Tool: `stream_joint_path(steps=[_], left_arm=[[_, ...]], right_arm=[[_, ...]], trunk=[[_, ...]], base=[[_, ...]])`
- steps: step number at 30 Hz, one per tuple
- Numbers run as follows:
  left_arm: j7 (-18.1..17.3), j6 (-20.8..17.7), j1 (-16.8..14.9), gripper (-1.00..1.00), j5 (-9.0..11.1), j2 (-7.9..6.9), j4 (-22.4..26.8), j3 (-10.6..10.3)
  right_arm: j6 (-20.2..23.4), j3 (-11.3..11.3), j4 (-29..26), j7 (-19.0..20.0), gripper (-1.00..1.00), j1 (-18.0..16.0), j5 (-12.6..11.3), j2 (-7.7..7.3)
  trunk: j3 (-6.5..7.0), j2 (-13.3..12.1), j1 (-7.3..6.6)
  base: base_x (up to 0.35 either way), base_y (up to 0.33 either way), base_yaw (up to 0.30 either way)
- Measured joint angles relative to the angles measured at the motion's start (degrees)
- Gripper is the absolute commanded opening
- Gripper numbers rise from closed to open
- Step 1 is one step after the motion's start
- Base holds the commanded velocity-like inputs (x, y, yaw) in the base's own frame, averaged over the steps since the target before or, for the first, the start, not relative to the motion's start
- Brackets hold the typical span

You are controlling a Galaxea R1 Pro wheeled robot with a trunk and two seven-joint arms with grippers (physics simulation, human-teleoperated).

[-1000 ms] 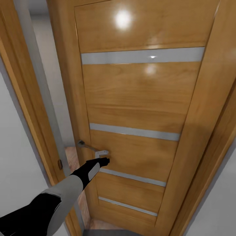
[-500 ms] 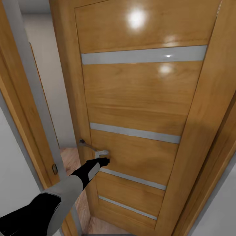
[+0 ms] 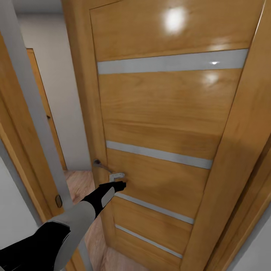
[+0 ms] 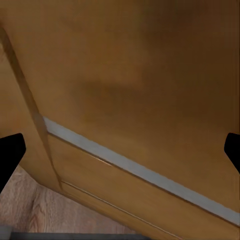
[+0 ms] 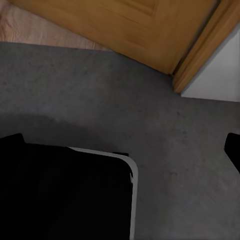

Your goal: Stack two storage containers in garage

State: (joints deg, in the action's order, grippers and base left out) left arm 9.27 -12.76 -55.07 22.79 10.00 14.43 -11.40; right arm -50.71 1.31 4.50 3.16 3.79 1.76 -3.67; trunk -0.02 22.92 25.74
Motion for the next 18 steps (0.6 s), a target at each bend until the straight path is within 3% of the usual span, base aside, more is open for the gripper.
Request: stream_joint_path(steps=[11,14,18], left_arm=[[0.01,-0.05,-0.07,1.0,-0.34,0.0,0.26,-0.04],[0.0,0.0,-0.05,1.0,-0.32,0.0,0.24,-0.05],[0.07,0.07,-0.07,1.0,-1.38,0.0,0.22,0.69]], right_arm=[[0.03,0.0,0.0,0.0,1.0,0.0,-0.01,0.03],[0.03,0.0,0.0,-0.01,1.0,0.0,-0.01,0.0],[-0.01,0.01,0.01,-0.01,1.0,0.0,0.01,0.02]], trunk=[[0.03,0.02,0.0],[0.03,0.01,0.01],[0.04,0.0,0.0]], base=[[0.22,0.182,0.0],[0.029,-0.013,0.0],[0.109,-0.23,0.0]])
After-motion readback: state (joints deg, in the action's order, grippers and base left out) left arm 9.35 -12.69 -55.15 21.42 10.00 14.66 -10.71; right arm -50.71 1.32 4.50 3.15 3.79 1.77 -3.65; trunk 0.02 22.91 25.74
